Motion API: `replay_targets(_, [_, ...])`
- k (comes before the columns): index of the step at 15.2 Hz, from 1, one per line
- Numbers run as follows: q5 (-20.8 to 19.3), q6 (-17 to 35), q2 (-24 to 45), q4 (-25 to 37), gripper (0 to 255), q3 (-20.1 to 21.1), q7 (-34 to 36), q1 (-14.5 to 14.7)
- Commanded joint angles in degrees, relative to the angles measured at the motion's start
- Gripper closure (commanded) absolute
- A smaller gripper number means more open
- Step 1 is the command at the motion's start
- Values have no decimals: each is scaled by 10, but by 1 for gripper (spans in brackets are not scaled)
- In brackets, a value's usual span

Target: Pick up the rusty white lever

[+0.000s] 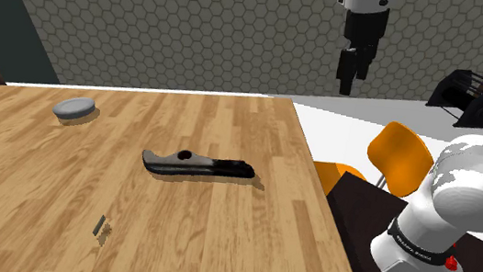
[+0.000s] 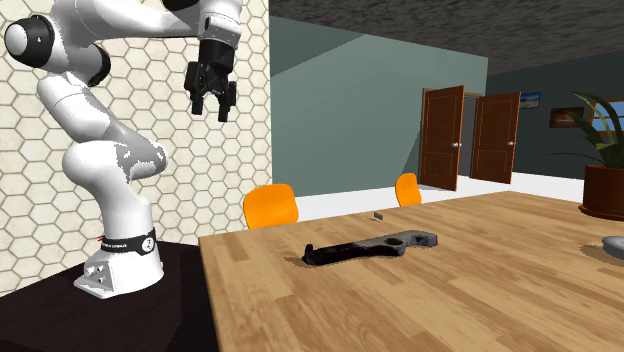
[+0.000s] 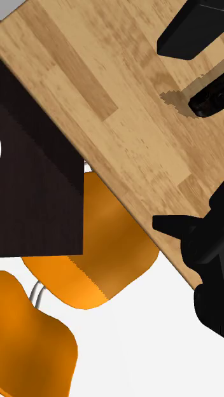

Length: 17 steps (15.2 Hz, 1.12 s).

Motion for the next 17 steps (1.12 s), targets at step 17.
replay_targets(17, [18,325,238,-37,0,21,-26,36])
